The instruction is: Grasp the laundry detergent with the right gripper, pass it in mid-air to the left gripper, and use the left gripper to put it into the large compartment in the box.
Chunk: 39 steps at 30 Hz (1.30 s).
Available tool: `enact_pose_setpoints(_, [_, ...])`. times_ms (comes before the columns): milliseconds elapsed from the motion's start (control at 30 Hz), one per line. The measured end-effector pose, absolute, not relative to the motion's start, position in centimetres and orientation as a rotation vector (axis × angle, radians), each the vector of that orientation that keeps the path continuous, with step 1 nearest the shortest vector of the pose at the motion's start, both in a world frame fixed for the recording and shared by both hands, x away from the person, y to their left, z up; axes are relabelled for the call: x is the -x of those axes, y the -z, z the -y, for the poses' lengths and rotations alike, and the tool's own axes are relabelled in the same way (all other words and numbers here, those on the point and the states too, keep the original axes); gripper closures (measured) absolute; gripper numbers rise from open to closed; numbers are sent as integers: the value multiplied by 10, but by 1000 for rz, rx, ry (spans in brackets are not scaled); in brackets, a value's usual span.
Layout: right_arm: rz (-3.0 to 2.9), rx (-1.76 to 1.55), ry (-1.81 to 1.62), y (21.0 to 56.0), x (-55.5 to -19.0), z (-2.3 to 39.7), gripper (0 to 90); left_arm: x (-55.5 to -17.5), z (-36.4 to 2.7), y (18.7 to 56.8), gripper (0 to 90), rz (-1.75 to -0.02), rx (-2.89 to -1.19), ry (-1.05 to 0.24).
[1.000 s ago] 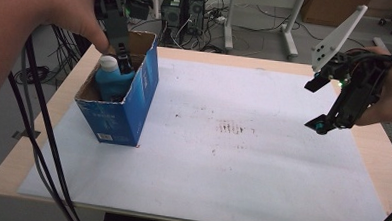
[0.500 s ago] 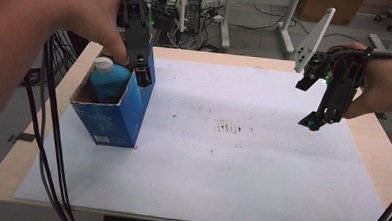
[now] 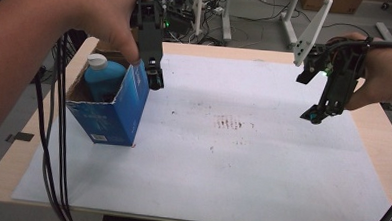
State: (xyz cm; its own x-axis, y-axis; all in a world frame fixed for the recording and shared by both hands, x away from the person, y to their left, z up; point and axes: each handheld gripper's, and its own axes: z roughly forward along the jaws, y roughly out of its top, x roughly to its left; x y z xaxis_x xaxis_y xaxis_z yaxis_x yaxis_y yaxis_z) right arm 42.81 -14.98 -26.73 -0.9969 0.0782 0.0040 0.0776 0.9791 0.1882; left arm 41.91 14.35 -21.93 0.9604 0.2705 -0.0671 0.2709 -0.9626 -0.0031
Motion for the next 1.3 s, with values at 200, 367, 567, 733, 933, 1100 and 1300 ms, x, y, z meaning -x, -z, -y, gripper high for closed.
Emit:
enact_pose_setpoints(200, [-3134, -133, -267, 272, -432, 151, 6, -422, -133, 220, 17, -386, -3098, 92])
enact_pose_setpoints(367, [-3143, -126, -228, 277, -434, 150, 6, -424, -128, 222, 16, -356, -3100, 81])
enact_pose_setpoints(567, [-3147, -118, -226, 281, -438, 149, 6, -424, -127, 221, 16, -345, -3094, 74])
enact_pose_setpoints(733, [-3147, -118, -219, 281, -438, 149, 6, -424, -127, 221, 16, -337, -3089, 74])
enact_pose_setpoints(933, [-3152, -125, -214, 282, -439, 149, 6, -424, -127, 220, 17, -335, -3082, 73])
enact_pose_setpoints(1100, [-3155, -124, -213, 284, -441, 148, 6, -425, -127, 219, 17, -331, -3079, 70])
enact_pose_setpoints(1300, [-3147, -113, -215, 284, -440, 147, 6, -424, -128, 218, 16, -336, -3073, 57])
